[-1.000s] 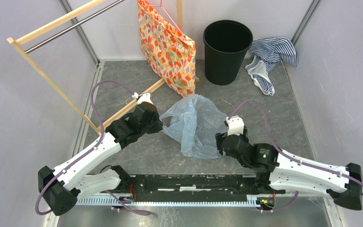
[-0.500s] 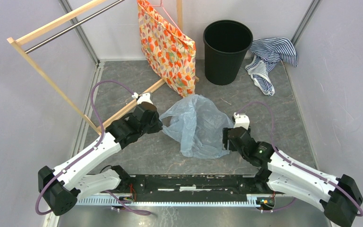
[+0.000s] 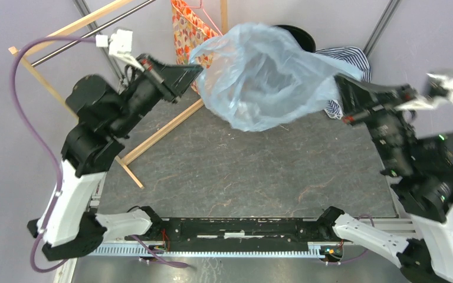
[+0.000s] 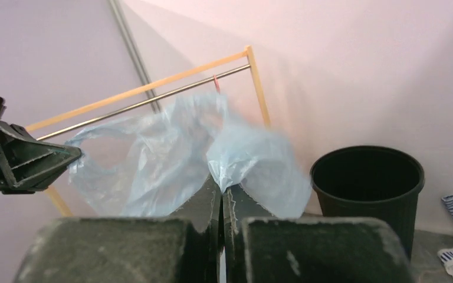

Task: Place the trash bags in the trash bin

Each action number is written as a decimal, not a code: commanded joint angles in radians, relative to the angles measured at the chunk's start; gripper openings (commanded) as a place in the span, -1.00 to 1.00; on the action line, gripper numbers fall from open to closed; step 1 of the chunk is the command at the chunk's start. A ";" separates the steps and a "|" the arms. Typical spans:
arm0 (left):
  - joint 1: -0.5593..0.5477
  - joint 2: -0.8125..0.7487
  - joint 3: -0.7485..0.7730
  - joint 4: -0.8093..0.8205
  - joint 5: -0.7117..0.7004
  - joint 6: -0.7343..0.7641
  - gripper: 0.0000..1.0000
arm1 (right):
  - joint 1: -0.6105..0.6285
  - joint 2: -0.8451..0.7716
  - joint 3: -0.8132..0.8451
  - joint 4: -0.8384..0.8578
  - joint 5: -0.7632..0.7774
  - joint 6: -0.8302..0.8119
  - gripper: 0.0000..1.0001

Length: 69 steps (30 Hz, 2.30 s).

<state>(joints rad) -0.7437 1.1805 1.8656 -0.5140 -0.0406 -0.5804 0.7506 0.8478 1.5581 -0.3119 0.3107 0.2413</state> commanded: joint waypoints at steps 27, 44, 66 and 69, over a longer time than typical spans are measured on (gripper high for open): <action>-0.309 -0.291 -0.855 -0.204 -0.391 -0.301 -0.58 | 0.086 -0.063 -0.460 -0.378 0.086 0.103 -1.00; -0.248 -0.257 -1.136 -0.103 -0.435 -0.415 0.18 | 0.085 -0.051 -0.491 -0.482 0.120 0.146 -1.00; -0.182 0.099 -1.186 0.283 -0.161 -0.313 0.33 | 0.085 -0.066 -0.540 -0.475 0.093 0.172 -1.00; -0.194 0.198 -1.125 0.260 -0.228 -0.293 0.36 | 0.085 -0.071 -0.540 -0.473 0.091 0.173 -1.00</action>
<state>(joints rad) -0.9222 1.2873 0.6434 -0.2955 -0.1867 -0.9314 0.8314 0.7948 1.0164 -0.8112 0.4011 0.4000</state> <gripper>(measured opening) 0.666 0.006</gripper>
